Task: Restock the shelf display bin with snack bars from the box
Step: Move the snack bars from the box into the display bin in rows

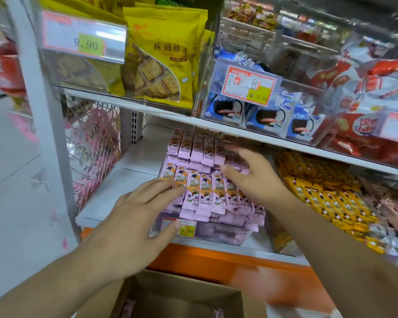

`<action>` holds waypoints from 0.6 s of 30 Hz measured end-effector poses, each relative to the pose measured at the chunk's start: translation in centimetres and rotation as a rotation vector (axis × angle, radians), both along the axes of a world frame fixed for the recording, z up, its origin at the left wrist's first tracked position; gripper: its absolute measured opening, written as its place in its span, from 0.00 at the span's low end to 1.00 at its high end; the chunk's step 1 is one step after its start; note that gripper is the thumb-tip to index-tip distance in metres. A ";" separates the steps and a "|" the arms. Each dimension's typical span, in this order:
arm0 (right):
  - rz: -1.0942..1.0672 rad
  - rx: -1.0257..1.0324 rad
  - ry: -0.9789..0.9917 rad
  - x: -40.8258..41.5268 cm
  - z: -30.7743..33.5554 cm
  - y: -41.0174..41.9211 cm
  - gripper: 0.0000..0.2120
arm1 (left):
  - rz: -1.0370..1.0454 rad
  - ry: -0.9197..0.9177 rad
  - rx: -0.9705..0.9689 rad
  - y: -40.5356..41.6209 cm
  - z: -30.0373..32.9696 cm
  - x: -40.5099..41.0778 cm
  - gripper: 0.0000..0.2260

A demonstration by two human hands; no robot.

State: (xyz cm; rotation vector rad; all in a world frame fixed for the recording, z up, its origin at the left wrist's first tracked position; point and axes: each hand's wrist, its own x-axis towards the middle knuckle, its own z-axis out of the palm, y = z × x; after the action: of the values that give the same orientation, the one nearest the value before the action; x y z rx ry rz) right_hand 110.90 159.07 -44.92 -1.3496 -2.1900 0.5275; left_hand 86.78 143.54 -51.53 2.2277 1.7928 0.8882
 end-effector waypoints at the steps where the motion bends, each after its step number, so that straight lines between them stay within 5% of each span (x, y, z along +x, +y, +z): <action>1: 0.034 0.061 0.015 0.5 0.2 -1.4 0.22 | -0.001 -0.028 0.015 -0.3 0.4 -0.1 0.29; 6: 0.245 0.035 0.252 1.9 -0.6 -10.5 0.09 | 0.081 -0.088 -0.021 -2.5 0.5 -1.3 0.21; 11: 0.287 -0.288 0.026 -0.1 -8.2 -15.5 0.06 | 0.189 -0.123 -0.279 -5.6 -5.4 -3.1 0.16; 18: 0.261 -0.678 -0.289 -4.4 -21.9 -16.5 0.25 | 0.206 -0.101 -0.564 -7.5 -19.3 -4.9 0.20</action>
State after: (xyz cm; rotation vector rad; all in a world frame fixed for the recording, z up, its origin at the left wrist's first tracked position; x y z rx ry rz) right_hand 106.47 142.52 -66.80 -1.5372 -2.5621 1.3416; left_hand 81.85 136.00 -70.78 1.6447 1.9439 0.4317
